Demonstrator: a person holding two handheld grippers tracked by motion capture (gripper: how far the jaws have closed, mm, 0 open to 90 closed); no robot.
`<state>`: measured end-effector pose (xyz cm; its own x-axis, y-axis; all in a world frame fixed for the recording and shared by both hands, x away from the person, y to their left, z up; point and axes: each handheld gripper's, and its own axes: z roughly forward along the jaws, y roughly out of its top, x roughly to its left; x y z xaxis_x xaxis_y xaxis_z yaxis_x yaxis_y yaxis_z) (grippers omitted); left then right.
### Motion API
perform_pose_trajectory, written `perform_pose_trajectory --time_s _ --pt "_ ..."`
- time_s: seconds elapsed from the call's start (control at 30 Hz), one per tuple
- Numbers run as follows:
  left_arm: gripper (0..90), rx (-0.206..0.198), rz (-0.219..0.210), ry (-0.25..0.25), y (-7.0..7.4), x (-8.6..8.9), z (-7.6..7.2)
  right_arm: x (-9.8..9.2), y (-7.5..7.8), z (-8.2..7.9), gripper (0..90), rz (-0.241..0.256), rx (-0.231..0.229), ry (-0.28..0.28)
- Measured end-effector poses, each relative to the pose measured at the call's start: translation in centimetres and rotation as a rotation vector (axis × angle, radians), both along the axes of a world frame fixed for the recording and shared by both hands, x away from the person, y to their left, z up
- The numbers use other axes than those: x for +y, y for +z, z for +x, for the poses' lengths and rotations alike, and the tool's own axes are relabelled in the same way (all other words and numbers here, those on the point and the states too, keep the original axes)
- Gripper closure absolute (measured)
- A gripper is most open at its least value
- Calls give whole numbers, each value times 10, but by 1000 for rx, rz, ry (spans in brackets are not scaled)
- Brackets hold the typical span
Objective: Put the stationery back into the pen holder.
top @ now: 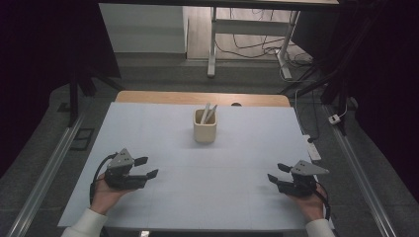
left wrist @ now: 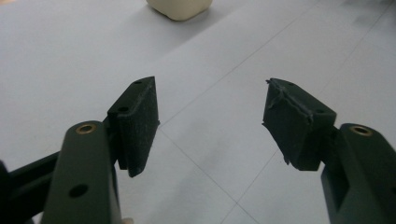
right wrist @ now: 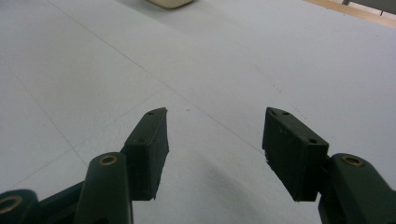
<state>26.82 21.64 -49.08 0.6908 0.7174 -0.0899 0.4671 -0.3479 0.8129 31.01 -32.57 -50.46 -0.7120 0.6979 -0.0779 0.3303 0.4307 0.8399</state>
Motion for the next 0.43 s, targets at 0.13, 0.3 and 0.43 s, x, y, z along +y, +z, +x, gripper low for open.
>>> perform_pose_trajectory --time_s 0.13,0.3,0.43 --pt "350 2 1 -5 -1 -3 1 -1 1 -2 405 1 -9 -5" --pt "350 -1 0 -4 0 -3 1 -2 2 -3 405 1 -13 -6" --pt "349 4 0 2 -2 -3 1 -2 2 -3 405 -1 -16 -5"
